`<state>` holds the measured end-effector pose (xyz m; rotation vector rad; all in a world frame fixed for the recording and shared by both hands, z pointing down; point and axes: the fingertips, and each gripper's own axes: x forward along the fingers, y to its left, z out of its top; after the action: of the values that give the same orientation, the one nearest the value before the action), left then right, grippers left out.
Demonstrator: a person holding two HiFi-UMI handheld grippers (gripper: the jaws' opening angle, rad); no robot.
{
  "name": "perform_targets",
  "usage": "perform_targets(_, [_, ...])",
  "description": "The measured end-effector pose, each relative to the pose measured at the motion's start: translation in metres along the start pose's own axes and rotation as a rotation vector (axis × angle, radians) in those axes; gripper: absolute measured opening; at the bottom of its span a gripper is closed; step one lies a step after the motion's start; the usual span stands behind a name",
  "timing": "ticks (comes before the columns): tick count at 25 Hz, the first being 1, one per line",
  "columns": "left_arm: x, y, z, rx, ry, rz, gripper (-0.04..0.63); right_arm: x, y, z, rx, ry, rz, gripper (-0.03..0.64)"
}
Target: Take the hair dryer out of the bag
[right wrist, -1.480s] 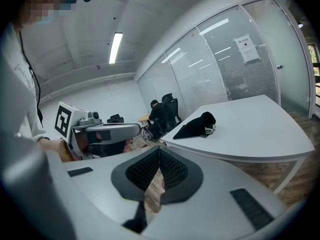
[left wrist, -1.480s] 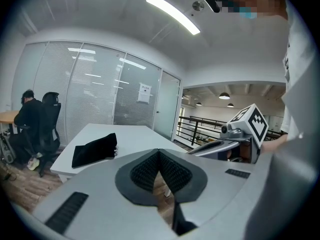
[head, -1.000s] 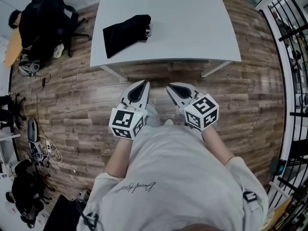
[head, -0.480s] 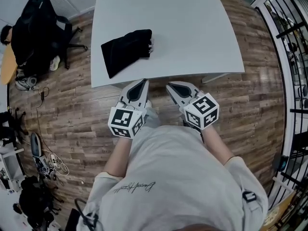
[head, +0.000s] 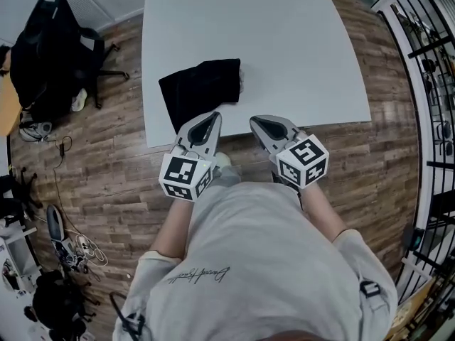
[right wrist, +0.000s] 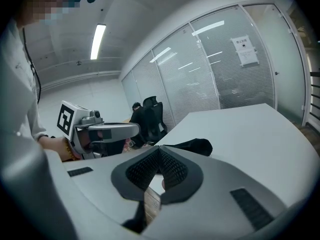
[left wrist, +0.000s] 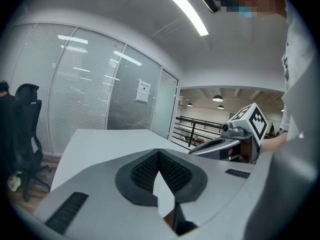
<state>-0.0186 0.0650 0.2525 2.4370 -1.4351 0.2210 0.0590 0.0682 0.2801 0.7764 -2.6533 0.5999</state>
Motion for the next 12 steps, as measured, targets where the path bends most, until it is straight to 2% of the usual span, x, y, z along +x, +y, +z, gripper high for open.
perform_targets(3, [-0.001,0.02,0.003,-0.032,-0.009,-0.019,0.012,0.02,-0.002,0.01,-0.002,0.003,0.003,0.025])
perform_targets(7, [-0.003,0.046,0.004,0.013,0.002,0.001,0.012,0.041,-0.002,0.025,-0.034,-0.002,0.013,0.025])
perform_targets(12, [0.0,0.061,0.01,-0.006,-0.005,-0.001,0.012,0.052,-0.005,0.039,-0.064,-0.001,0.031,0.025])
